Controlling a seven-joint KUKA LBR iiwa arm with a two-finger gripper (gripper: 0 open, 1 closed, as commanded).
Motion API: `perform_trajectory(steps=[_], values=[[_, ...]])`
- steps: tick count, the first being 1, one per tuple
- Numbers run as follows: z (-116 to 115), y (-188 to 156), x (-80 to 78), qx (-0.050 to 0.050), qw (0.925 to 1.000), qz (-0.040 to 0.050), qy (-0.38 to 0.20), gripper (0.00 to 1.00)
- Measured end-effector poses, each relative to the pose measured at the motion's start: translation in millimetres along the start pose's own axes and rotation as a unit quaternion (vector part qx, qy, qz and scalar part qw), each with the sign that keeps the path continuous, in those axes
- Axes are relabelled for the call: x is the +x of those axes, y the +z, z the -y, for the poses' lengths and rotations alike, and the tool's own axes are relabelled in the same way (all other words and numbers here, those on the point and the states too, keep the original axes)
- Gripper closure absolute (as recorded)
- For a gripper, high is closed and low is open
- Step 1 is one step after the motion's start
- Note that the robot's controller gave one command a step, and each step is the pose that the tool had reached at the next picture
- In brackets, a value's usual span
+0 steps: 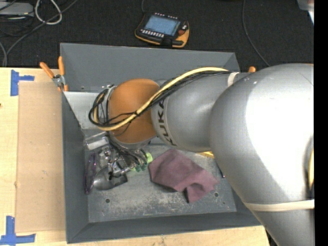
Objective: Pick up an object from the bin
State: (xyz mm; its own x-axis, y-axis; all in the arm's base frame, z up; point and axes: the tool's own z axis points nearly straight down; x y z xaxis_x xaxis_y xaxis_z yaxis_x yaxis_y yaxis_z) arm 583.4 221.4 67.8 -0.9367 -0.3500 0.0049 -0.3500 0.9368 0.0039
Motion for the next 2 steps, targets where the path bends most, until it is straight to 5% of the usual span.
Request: perform_trajectory(steps=[2], values=[[0.0,-7.9,0.4,0.000,1.0000,-0.0005,0.001,1.00]])
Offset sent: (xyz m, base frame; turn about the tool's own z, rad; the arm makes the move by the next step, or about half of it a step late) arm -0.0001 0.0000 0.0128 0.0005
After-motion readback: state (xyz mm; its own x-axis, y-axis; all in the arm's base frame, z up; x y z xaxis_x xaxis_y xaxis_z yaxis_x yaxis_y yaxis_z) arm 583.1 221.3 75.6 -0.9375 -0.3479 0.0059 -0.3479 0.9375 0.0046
